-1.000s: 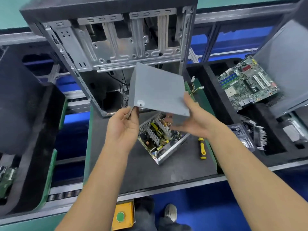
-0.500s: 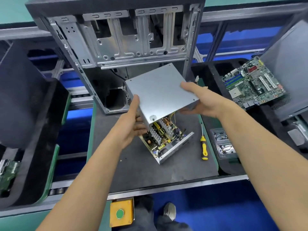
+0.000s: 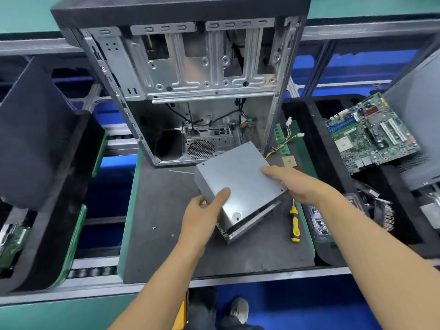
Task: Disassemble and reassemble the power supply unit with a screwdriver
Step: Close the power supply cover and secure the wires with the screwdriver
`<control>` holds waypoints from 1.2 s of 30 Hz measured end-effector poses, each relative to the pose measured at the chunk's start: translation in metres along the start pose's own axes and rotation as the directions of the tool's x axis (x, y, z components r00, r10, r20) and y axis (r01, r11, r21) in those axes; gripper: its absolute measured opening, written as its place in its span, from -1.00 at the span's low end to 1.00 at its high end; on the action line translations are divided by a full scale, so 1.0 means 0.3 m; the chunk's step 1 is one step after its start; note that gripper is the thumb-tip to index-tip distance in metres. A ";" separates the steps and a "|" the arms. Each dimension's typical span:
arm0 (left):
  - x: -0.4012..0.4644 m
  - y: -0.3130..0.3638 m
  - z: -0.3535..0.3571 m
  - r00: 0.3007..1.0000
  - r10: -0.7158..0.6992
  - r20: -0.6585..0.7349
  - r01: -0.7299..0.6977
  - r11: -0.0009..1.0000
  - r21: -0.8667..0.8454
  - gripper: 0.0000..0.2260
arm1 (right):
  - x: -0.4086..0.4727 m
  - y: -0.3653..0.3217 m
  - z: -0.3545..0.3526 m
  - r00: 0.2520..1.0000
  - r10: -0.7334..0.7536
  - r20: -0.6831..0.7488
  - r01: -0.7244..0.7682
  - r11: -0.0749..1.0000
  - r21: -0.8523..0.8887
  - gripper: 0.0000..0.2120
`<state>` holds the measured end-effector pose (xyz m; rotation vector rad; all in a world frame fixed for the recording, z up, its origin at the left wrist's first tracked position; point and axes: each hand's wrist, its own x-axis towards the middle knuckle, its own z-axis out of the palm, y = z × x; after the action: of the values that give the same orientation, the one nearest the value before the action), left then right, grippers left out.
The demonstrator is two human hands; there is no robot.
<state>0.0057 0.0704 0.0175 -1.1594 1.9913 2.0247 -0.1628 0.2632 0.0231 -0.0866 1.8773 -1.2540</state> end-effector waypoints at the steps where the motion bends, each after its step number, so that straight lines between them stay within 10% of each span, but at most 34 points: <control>1: -0.008 -0.008 0.005 1.000 0.007 0.007 -0.007 1.000 0.000 -0.34 | -0.001 0.005 -0.001 1.000 -0.006 -0.006 0.006 1.000 0.003 -0.54; 36: -0.007 -0.103 0.061 0.997 -0.078 -0.010 0.075 0.979 -0.190 -0.61 | -0.016 -0.009 0.054 0.986 -0.071 -0.154 -0.046 0.764 -0.644 -0.34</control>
<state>0.0154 0.0923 -0.0093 -1.2714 1.7619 2.2119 -0.1499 0.2524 0.0259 -0.3717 2.3943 -0.5707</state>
